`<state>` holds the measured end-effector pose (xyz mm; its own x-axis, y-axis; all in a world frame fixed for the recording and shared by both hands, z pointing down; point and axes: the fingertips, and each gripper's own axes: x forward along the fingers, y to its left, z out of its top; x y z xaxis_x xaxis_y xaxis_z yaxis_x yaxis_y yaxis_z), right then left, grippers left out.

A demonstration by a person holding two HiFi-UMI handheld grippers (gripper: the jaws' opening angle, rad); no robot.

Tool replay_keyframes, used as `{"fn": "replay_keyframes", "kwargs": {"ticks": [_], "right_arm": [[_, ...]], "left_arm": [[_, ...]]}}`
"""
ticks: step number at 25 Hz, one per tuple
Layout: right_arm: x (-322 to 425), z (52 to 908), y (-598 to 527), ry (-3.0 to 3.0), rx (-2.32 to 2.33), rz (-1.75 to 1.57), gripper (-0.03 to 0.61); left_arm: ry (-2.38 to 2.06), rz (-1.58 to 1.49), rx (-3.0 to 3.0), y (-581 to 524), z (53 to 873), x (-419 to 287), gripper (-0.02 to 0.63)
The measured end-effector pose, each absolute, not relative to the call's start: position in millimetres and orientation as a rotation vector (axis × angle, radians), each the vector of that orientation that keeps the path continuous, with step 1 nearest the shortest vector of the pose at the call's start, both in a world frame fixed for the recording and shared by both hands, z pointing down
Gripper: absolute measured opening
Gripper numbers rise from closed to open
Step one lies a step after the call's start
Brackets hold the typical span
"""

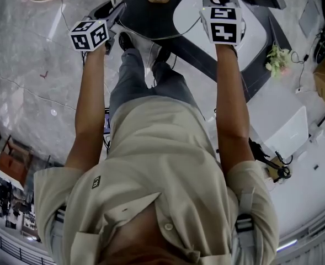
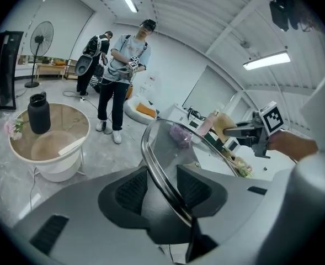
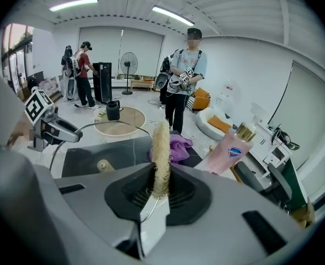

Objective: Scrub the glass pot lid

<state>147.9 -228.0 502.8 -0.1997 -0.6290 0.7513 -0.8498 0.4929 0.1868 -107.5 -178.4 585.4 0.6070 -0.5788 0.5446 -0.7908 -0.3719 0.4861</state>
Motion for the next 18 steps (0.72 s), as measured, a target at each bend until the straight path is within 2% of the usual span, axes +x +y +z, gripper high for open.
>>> {"fn": "replay_keyframes", "kwargs": {"ticks": [18], "right_arm": [[177, 462, -199, -1.954, 1.296, 0.323, 0.052]], "left_arm": [[-1.167, 0.350, 2.119, -182, 553, -116, 0.201]]}}
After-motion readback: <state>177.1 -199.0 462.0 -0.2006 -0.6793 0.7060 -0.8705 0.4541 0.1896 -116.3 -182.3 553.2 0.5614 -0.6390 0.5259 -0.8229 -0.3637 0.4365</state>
